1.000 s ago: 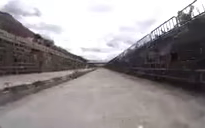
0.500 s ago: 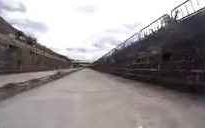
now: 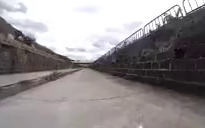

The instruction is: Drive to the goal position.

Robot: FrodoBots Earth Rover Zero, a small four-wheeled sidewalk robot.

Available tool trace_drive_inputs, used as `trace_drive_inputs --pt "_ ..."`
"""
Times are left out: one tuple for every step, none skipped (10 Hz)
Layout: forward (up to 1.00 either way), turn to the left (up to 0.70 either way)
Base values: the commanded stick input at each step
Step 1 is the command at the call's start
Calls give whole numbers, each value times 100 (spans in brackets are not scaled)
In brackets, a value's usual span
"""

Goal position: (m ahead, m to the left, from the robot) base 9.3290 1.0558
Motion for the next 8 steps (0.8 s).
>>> trace_drive_inputs --pt "100 0" --pt "100 0" --pt "100 0" --pt "100 0" --pt "100 0" --pt "100 0" --pt "100 0" --pt "100 0"
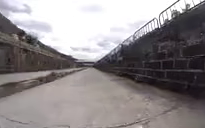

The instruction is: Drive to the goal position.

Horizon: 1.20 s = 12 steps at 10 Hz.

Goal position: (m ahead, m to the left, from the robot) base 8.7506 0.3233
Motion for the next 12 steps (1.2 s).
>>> trace_drive_inputs --pt "100 0" --pt "100 0" --pt "100 0" --pt "100 0" --pt "100 0" --pt "100 0" --pt "100 0" --pt "100 0" --pt "100 0" --pt "100 0" --pt "100 0" --pt "100 0"
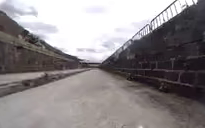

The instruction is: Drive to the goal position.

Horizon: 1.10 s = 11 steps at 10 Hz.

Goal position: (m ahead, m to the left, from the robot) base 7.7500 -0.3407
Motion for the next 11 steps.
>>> trace_drive_inputs --pt "100 0" --pt "100 0" --pt "100 0" --pt "100 0" --pt "100 0" --pt "100 0" --pt "100 0" --pt "100 0" --pt "100 0" --pt "100 0" --pt "100 0"
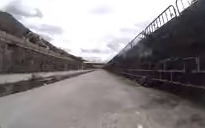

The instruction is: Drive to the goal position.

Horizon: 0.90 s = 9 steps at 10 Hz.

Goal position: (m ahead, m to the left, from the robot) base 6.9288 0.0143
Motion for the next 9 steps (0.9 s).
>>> trace_drive_inputs --pt "100 0" --pt "100 0" --pt "100 0" --pt "100 0" --pt "100 0" --pt "100 0" --pt "100 0" --pt "100 0" --pt "100 0"
